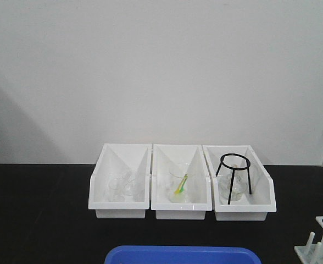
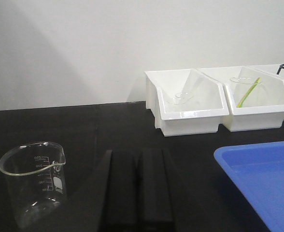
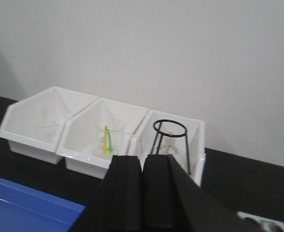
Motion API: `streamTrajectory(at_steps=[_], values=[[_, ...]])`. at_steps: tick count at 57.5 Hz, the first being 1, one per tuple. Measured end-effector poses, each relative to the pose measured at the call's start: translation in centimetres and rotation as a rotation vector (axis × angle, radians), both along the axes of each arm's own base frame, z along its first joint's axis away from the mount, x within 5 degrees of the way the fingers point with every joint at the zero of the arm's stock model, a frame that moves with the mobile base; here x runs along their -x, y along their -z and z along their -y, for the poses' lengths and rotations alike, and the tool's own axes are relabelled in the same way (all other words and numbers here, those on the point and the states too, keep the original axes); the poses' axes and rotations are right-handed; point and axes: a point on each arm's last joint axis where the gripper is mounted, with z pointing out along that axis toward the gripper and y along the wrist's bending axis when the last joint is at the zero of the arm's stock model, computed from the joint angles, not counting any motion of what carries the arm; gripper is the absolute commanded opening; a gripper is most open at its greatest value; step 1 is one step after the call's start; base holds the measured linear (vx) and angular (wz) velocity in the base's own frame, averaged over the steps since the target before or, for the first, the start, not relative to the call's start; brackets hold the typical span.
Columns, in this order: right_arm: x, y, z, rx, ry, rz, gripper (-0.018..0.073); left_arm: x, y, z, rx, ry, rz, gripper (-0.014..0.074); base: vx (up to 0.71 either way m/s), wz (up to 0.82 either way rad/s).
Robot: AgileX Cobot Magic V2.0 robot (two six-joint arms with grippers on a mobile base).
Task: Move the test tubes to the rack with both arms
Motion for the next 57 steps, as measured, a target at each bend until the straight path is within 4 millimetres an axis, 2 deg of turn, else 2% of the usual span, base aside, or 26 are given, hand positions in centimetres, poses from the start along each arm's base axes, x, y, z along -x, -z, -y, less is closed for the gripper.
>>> streamTrajectory(at_steps=[6,13,25,34,45,57], values=[[0.1,1.0,-0.3,-0.077,-0.034,-0.016,-0.0008,0.0,0.0,0.0,0.000,0.000,0.000,-0.0018,0.00,0.00],[0.0,2.5,0.0,-0.127,0.006,0.033,-0.0008,0.0,0.0,0.0,0.000,0.000,0.000,-0.0018,0.00,0.00],[1.0,5.6,2.4,-0.184,0.329,0.142,-0.0008,0.0,0.0,0.0,0.000,0.000,0.000,-0.0018,0.00,0.00],[2.7,7.9,3.3,-0.142,0.497,0.114,-0.0008,0.0,0.0,0.0,0.000,0.000,0.000,-0.0018,0.00,0.00],[4.7,10.5,2.7,-0.086,0.486,0.054,-0.0008,0.0,0.0,0.0,0.000,0.000,0.000,-0.0018,0.00,0.00],[6.1,11.1,2.5,-0.087,0.483,0.089,-0.0008,0.0,0.0,0.0,0.000,0.000,0.000,-0.0018,0.00,0.00]])
